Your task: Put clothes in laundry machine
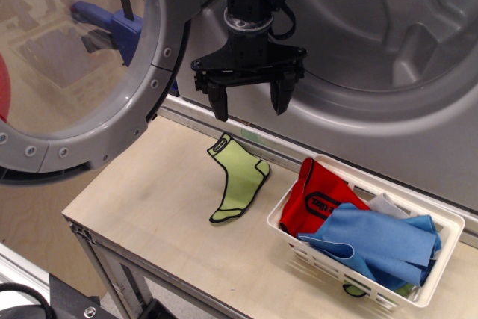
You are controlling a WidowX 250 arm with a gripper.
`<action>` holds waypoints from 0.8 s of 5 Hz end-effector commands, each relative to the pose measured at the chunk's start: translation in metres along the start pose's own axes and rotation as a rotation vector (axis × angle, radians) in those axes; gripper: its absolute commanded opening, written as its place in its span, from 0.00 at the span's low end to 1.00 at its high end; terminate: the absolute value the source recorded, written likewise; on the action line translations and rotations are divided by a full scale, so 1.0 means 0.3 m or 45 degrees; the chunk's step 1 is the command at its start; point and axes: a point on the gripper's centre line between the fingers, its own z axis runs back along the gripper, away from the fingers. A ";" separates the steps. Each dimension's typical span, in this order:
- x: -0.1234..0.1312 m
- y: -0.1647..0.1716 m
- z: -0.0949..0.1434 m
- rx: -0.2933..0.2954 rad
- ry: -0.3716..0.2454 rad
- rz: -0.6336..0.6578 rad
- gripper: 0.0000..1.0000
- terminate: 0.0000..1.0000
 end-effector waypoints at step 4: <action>-0.165 -0.089 0.060 -0.177 -0.030 -0.882 1.00 0.00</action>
